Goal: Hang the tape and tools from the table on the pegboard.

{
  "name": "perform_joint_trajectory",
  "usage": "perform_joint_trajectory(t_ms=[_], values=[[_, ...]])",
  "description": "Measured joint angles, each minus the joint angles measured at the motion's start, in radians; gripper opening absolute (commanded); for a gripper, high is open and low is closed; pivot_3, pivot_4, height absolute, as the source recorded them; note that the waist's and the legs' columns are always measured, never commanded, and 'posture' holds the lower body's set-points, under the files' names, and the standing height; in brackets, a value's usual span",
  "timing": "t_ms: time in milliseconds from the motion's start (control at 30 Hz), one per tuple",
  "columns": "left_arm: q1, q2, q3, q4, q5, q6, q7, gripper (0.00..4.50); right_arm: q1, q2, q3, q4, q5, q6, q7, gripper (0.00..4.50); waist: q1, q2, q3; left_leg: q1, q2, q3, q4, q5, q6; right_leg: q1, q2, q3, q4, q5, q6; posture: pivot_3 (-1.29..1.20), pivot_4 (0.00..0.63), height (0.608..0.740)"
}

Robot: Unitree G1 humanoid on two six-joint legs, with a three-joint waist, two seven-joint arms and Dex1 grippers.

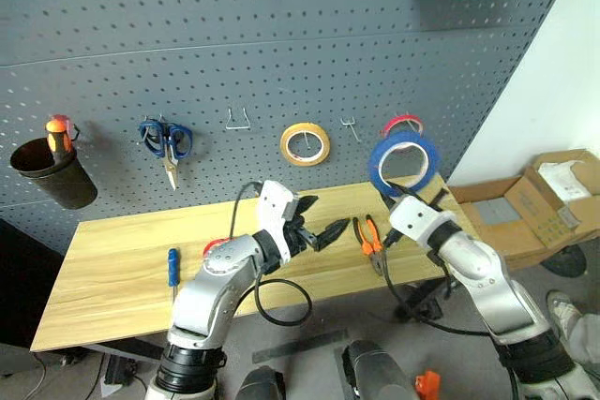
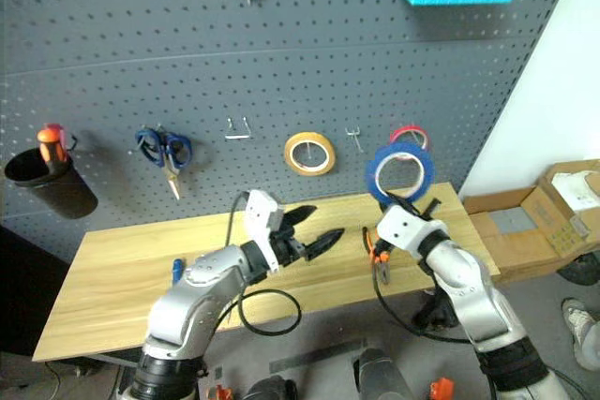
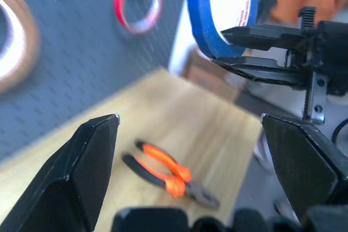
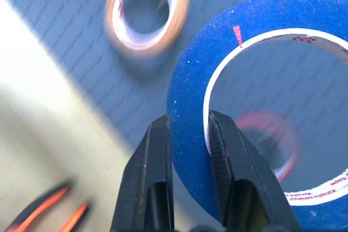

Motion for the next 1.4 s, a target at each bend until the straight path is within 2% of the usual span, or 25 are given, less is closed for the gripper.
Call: perform_joint_trajectory(t_ms=[100, 333, 500, 667, 733, 767, 967, 1100, 1233, 1400], values=[[0.001, 0.003, 0.013, 0.002, 0.000, 0.000, 0.032, 4.50, -0.120, 0.052, 0.011, 0.173, 0.005, -0.060, 0.000, 0.36, -0.010, -0.005, -0.017, 0.004, 0.000, -0.001, 0.000, 0.000, 0.000, 0.005, 0.000, 0.000, -0.001, -0.001, -0.002, -0.10, 0.000, 0.740], [-0.012, 0.009, 0.024, 0.010, 0.003, -0.005, 0.076, 4.50, -0.301, 0.125, 0.017, 0.530, 0.073, -0.144, 0.111, 0.36, 0.002, -0.005, -0.029, 0.004, 0.000, -0.003, -0.004, 0.001, 0.001, 0.002, 0.001, 0.000, 0.003, 0.003, 0.002, -0.04, 0.000, 0.740], [0.000, 0.016, 0.038, 0.001, -0.002, -0.004, 0.100, 4.50, -0.425, 0.169, 0.016, 0.678, 0.097, -0.192, 0.178, 0.36, 0.011, -0.004, -0.030, 0.003, 0.001, -0.004, -0.005, 0.001, 0.000, 0.002, 0.002, 0.000, 0.003, 0.002, 0.001, -0.02, 0.000, 0.740], [0.020, 0.020, 0.045, -0.015, -0.014, 0.002, 0.112, 4.50, -0.478, 0.209, 0.016, 0.806, 0.125, -0.173, 0.252, 0.36, 0.042, -0.004, -0.030, 0.004, 0.001, -0.004, -0.003, 0.001, 0.000, 0.002, 0.002, 0.000, 0.004, 0.003, 0.001, -0.01, 0.000, 0.740], [0.021, 0.025, 0.046, -0.024, -0.015, 0.002, 0.117, 4.50, -0.495, 0.217, 0.009, 0.851, 0.140, -0.145, 0.277, 1.09, 0.056, -0.004, -0.030, 0.004, 0.001, -0.004, -0.002, 0.001, 0.000, 0.002, 0.002, 0.000, 0.004, 0.003, 0.001, 0.00, 0.000, 0.740], [0.021, 0.027, 0.048, -0.025, -0.016, 0.002, 0.119, 4.50, -0.501, 0.220, 0.003, 0.865, 0.151, -0.135, 0.282, 1.23, 0.059, -0.004, -0.030, 0.004, 0.001, -0.004, -0.002, 0.001, 0.000, 0.002, 0.002, 0.000, 0.004, 0.003, 0.001, 0.01, 0.000, 0.740], [0.024, 0.032, 0.046, -0.027, -0.017, 0.003, 0.128, 4.50, -0.529, 0.218, -0.016, 0.889, 0.162, -0.115, 0.279, 3.07, 0.073, -0.002, -0.034, 0.004, 0.001, -0.004, -0.003, 0.001, 0.000, 0.002, 0.002, 0.000, 0.004, 0.003, 0.001, 0.01, 0.000, 0.740], [0.025, 0.032, 0.044, -0.028, -0.019, 0.003, 0.128, 4.50, -0.508, 0.214, -0.016, 0.879, 0.162, -0.099, 0.279, 4.47, 0.077, 0.000, -0.037, 0.004, 0.000, -0.003, -0.003, 0.001, 0.000, 0.002, 0.002, 0.000, 0.004, 0.003, 0.001, 0.00, 0.000, 0.740], [0.029, 0.032, 0.040, -0.031, -0.021, 0.003, 0.127, 4.50, -0.445, 0.202, -0.024, 0.805, 0.165, -0.056, 0.278, 4.47, 0.084, 0.004, -0.044, 0.004, 0.000, -0.003, -0.003, 0.001, 0.000, 0.002, 0.002, 0.000, 0.004, 0.003, 0.001, -0.01, 0.002, 0.740], [0.085, 0.041, 0.006, -0.055, -0.021, -0.003, 0.123, 4.50, -0.222, 0.138, -0.057, 0.497, 0.194, 0.109, 0.282, 4.47, 0.098, 0.006, -0.047, 0.003, 0.000, -0.003, -0.003, 0.001, 0.001, 0.002, 0.002, 0.000, 0.003, 0.002, 0.000, -0.02, 0.033, 0.740]])
